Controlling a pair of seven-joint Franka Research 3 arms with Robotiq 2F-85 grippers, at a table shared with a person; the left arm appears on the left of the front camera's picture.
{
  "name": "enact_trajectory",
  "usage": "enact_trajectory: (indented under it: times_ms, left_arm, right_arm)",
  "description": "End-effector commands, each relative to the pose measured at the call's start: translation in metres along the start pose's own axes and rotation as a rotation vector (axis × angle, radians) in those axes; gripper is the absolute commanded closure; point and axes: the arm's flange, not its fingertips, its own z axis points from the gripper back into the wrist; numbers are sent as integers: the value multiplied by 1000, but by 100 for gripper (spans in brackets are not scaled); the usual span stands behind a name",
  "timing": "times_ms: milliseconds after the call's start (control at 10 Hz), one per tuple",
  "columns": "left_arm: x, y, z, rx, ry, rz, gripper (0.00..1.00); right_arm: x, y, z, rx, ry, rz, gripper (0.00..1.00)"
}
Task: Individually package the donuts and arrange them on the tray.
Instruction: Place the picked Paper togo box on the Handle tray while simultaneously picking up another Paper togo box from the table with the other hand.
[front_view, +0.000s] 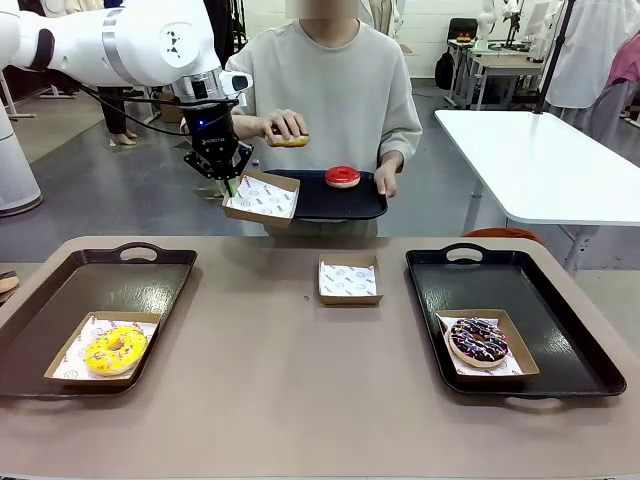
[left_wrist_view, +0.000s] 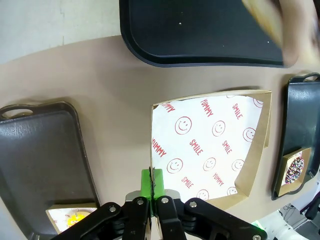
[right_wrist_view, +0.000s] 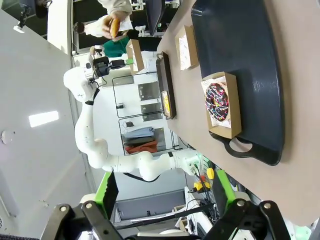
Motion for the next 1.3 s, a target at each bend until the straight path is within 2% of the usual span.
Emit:
enact_trajectory:
  times_ms: [0, 1200]
  left_arm:
    - [-3, 3, 2, -6, 3, -5, 100]
    - [-3, 3, 2, -6, 3, -5, 100]
  right_arm:
    - [-1, 0, 1, 10, 3, 11, 0]
    - [-1, 0, 1, 10, 3, 11, 0]
